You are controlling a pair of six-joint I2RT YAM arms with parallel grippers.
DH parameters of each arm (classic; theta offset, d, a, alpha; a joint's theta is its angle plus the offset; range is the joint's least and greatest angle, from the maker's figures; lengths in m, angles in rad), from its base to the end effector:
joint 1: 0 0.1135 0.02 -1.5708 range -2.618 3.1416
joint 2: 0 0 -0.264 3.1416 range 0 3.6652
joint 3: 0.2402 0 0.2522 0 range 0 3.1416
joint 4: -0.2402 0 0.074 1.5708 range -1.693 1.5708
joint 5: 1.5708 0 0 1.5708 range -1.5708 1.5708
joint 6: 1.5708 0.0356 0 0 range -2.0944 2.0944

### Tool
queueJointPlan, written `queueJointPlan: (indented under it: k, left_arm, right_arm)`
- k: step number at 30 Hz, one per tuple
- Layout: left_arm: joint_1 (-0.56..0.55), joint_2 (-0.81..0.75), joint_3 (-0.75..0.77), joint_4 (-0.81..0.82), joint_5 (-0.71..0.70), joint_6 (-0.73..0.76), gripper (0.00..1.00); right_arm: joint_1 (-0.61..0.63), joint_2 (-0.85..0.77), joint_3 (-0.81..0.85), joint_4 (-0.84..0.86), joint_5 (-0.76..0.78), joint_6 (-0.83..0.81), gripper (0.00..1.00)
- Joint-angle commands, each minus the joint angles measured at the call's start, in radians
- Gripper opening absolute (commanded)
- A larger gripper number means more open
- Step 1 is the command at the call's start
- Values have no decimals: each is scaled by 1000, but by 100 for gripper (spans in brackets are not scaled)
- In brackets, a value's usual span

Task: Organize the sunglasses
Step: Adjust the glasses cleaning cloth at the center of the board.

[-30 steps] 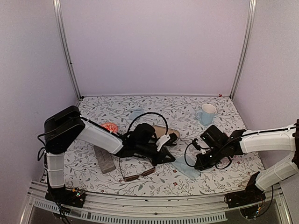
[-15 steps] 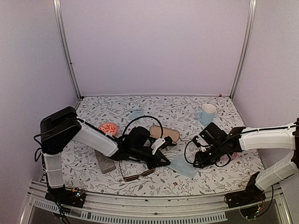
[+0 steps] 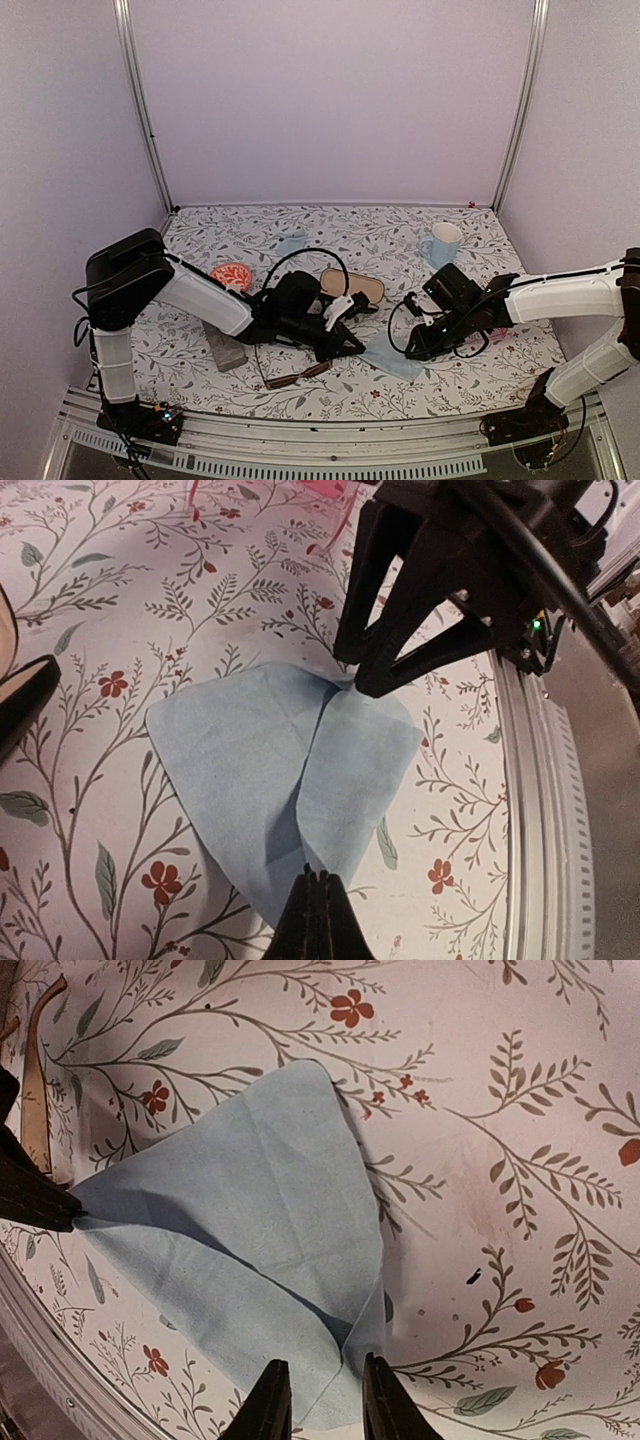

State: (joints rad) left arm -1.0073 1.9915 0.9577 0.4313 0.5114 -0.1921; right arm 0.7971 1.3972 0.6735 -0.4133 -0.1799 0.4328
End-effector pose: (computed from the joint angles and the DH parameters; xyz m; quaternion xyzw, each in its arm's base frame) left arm 0.1942 -0.3401 0.1152 0.4475 0.7395 -0.4390 0.2454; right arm 0.1656 0.1786 0.1574 -0.1952 0.9530 0.1953 0.1245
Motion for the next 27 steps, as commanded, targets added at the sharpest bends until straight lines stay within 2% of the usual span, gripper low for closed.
queueJointPlan:
  k: [1,12,22,24,27]
  left_arm:
    - [-3,-2,8,26,0,1,0]
    - [-2,-3,6,23,-2,3,0]
    - [-3,-2,9,24,0,2,0]
    - [-2,-2,8,24,-1,2,0]
    - [-3,0,8,26,1,2,0]
  right_arm:
    - [-5,32,-8,52,-21,-11,25]
    - [-5,68,-6,71,-38,-19,20]
    - [-5,80,-20,76,-39,-18,20]
    - [-5,79,-25,77,-42,-17,15]
    - [-5,75,-29,80,-43,-17,14]
